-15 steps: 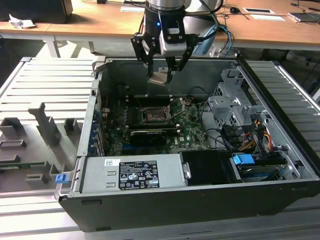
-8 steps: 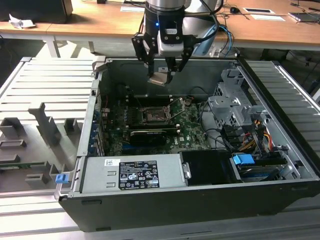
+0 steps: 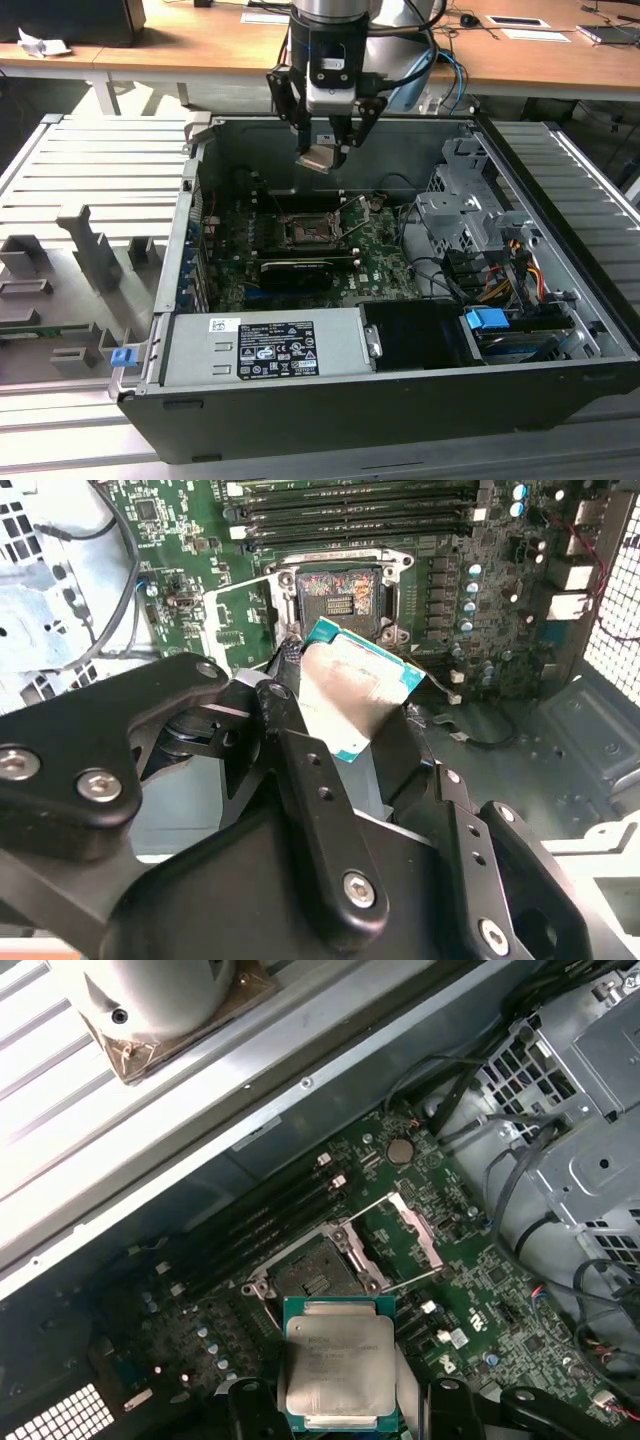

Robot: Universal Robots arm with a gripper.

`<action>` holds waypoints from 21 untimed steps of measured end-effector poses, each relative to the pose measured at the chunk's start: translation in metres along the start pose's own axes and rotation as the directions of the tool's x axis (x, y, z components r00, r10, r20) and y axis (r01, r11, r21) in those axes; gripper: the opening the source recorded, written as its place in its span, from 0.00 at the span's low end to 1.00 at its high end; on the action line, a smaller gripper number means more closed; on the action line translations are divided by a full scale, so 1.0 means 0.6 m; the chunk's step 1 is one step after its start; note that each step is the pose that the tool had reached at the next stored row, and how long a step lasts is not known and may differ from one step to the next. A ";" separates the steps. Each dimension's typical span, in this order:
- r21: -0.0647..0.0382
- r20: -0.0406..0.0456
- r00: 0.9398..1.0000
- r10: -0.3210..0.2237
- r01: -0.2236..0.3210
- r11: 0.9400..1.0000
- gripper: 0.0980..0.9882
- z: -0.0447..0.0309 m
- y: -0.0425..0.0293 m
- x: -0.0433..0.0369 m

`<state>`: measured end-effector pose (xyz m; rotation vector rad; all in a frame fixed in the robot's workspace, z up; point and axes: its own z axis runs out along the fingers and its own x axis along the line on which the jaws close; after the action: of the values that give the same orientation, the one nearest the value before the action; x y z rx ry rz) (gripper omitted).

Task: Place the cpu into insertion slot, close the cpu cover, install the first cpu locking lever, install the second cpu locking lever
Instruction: 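Place the cpu into insertion slot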

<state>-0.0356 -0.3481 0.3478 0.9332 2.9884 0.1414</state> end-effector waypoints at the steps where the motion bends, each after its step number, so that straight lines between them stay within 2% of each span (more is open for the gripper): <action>1: 0.000 0.000 1.000 0.005 -0.005 1.000 0.48 0.000 0.000 0.000; 7: -0.001 0.005 0.999 0.054 -0.054 0.999 0.48 0.001 0.000 0.000; 12: -0.003 0.009 0.994 0.107 -0.107 0.994 0.48 0.001 0.000 0.000; 16: -0.004 0.014 0.987 0.162 -0.162 0.987 0.48 0.002 0.000 0.000; 21: -0.004 0.015 0.984 0.175 -0.175 0.985 0.48 0.009 -0.001 0.000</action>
<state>-0.0356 -0.3480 0.3423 1.1908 2.8874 0.1379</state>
